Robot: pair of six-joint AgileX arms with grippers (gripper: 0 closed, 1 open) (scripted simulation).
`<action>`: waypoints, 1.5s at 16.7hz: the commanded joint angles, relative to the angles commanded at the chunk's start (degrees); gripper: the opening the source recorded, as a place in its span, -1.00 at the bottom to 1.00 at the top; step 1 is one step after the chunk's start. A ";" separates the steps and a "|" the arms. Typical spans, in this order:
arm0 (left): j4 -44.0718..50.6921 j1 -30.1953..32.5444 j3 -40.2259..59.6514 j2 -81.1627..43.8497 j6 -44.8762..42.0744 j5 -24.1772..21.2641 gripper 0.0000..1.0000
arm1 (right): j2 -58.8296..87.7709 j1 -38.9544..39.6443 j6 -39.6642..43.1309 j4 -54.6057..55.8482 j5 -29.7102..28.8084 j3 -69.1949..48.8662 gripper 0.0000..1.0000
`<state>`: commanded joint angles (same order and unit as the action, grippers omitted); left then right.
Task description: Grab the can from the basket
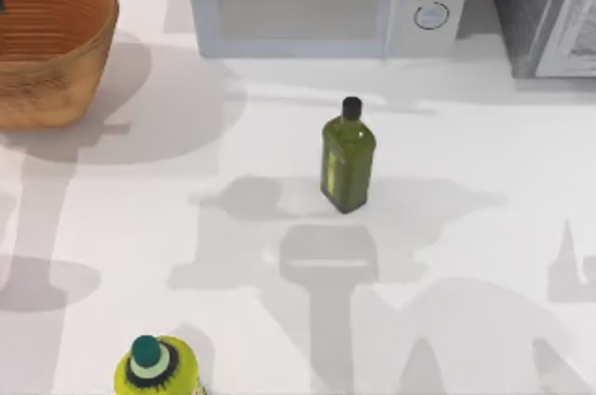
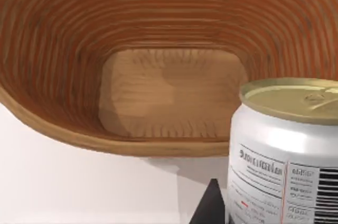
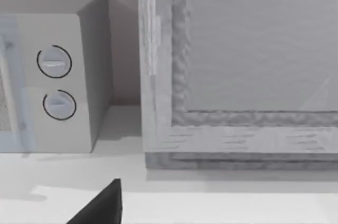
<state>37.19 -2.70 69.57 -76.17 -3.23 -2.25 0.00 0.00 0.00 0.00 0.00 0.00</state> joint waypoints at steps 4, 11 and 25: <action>-6.29 0.79 -12.16 13.23 0.26 0.29 -1.00 | 0.00 0.00 0.00 0.00 0.00 0.00 1.00; -17.06 0.67 -32.44 36.14 1.42 1.74 -1.00 | 0.00 0.00 0.00 0.00 0.00 0.00 1.00; -37.19 2.70 -69.57 76.18 3.23 2.25 -1.00 | 0.00 0.00 0.00 0.00 0.00 0.00 1.00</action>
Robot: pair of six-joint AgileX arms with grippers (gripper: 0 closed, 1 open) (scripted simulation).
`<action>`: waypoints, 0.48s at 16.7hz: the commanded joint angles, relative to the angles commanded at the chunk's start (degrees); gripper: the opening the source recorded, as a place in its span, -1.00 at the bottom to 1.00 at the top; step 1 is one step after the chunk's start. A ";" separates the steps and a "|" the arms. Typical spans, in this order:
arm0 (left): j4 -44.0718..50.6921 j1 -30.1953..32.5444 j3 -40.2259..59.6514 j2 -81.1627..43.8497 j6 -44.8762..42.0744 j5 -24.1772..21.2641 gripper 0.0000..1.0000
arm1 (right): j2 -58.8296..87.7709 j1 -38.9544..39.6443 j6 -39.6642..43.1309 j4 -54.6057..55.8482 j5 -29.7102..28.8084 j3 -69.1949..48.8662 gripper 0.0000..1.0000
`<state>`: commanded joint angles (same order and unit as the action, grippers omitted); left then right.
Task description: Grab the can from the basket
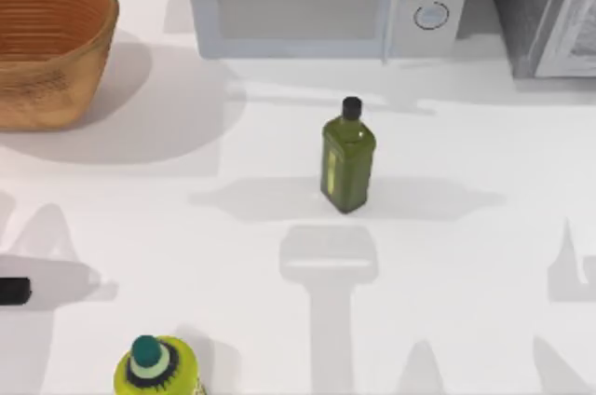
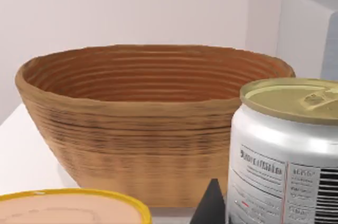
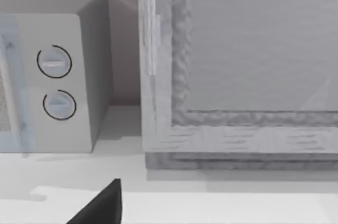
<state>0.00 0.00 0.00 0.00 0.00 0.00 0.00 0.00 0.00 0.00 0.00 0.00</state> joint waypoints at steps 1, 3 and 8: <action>0.00 0.00 0.00 0.00 0.00 0.00 -1.00 | 0.00 0.00 0.00 0.00 0.00 0.00 1.00; 0.00 0.00 0.00 0.00 0.00 0.00 -1.00 | 0.00 0.00 0.00 0.00 0.00 0.00 1.00; -1.30 -0.01 1.08 -2.34 -0.77 -1.13 -1.00 | 0.00 0.00 0.00 0.00 0.00 0.00 1.00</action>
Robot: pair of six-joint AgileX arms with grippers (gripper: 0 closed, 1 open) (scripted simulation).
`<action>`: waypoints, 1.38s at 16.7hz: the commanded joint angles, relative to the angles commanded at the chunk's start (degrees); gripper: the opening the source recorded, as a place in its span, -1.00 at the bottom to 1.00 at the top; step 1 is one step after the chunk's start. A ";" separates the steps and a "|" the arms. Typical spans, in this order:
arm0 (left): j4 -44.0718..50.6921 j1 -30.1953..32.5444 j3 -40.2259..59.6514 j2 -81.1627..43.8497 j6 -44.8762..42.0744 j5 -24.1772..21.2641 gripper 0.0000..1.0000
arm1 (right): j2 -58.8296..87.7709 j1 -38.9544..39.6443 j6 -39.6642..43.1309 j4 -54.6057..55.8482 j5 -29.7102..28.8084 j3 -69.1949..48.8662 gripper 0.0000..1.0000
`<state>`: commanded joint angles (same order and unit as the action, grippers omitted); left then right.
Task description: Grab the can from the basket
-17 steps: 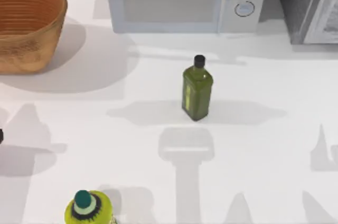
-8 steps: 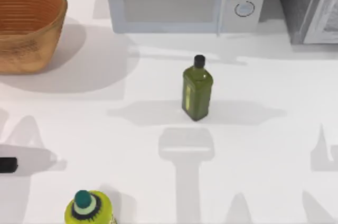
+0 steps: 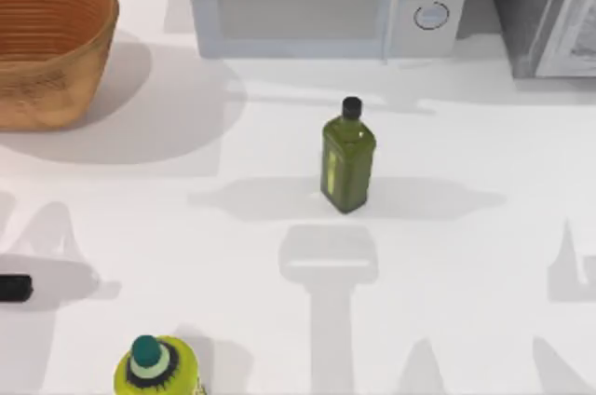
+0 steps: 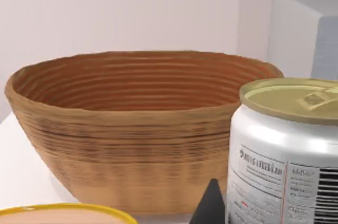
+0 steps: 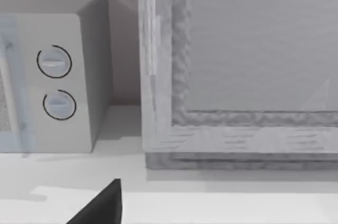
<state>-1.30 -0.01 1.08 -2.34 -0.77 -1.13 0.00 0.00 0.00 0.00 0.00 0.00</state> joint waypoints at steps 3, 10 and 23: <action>-4.69 0.56 3.78 -7.84 -1.14 -3.17 -1.00 | 0.00 0.00 0.00 0.00 0.00 0.00 1.00; -21.04 2.03 16.32 -38.68 -2.92 -13.34 -1.00 | 0.00 0.00 0.00 0.00 0.00 0.00 1.00; -43.50 5.86 32.17 -76.97 -2.91 -33.48 -1.00 | 0.00 0.00 0.00 0.00 0.00 0.00 1.00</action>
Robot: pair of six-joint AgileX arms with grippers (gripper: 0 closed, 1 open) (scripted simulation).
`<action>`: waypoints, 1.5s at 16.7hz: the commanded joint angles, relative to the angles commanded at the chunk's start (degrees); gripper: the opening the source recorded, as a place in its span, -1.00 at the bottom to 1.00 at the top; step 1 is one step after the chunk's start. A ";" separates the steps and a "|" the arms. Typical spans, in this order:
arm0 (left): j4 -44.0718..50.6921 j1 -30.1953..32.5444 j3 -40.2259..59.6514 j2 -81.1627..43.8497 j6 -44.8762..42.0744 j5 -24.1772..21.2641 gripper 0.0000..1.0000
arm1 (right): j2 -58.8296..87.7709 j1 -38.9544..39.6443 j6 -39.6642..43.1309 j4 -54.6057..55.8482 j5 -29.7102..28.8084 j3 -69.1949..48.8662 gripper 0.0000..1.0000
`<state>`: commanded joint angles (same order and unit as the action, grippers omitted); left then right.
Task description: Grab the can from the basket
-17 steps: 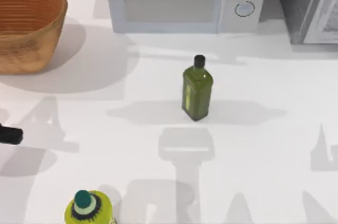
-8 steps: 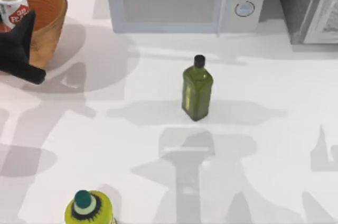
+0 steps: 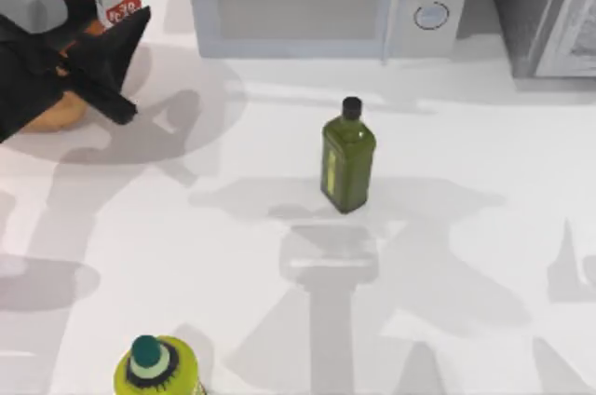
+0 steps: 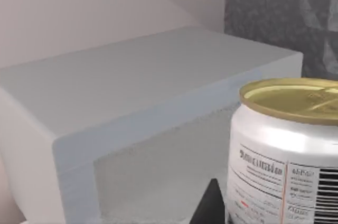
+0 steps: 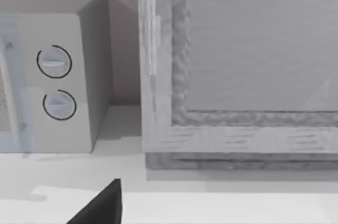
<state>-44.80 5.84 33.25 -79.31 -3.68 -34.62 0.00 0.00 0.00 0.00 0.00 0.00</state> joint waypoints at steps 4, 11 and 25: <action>-5.46 0.44 3.56 -10.19 -0.45 -5.99 -1.00 | 0.00 0.00 0.00 0.00 0.00 0.00 1.00; -15.10 0.27 10.80 -25.35 -1.74 -16.66 -1.00 | 0.00 0.00 0.00 0.00 0.00 0.00 1.00; -28.98 2.17 26.49 -56.57 -2.19 -43.87 -1.00 | 0.00 0.00 0.00 0.00 0.00 0.00 1.00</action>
<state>-73.78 8.02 59.74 -135.87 -5.88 -78.49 0.00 0.00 0.00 0.00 0.00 0.00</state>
